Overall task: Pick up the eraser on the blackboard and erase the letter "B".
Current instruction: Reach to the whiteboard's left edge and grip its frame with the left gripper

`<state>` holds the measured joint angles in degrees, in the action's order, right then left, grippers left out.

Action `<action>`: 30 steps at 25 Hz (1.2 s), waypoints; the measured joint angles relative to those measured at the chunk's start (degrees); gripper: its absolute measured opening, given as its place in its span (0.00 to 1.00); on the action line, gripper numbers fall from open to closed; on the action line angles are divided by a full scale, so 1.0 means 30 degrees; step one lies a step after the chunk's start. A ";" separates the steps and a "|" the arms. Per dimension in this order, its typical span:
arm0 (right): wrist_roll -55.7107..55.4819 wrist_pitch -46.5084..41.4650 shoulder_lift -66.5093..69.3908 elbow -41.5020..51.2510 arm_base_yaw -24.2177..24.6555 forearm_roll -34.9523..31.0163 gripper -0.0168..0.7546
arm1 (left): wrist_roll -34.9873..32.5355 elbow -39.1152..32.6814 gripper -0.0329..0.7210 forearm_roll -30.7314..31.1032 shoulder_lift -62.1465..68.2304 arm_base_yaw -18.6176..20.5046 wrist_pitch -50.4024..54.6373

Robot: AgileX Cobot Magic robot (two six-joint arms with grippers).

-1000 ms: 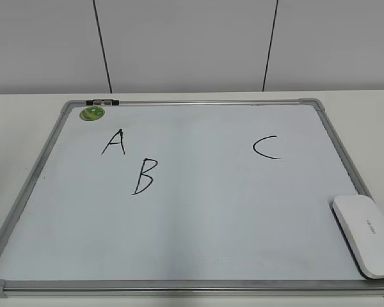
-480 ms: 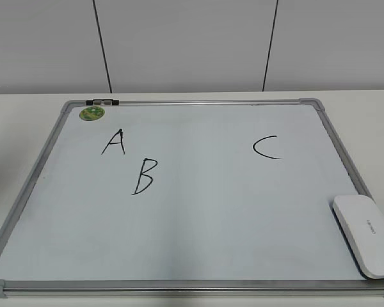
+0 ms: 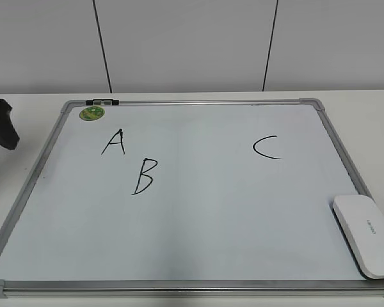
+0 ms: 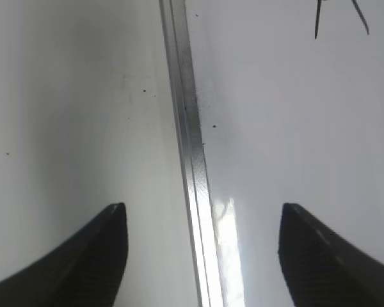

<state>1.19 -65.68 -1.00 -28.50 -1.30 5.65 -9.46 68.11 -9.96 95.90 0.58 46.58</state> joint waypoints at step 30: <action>0.0000 0.0000 0.0000 0.0000 0.0000 0.0000 0.79 | -0.0348 0.4982 0.60 -0.0158 0.7988 0.0434 0.0599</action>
<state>1.19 -65.68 -1.00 -28.50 -1.30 5.65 -10.50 83.06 -10.43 119.86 1.88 48.38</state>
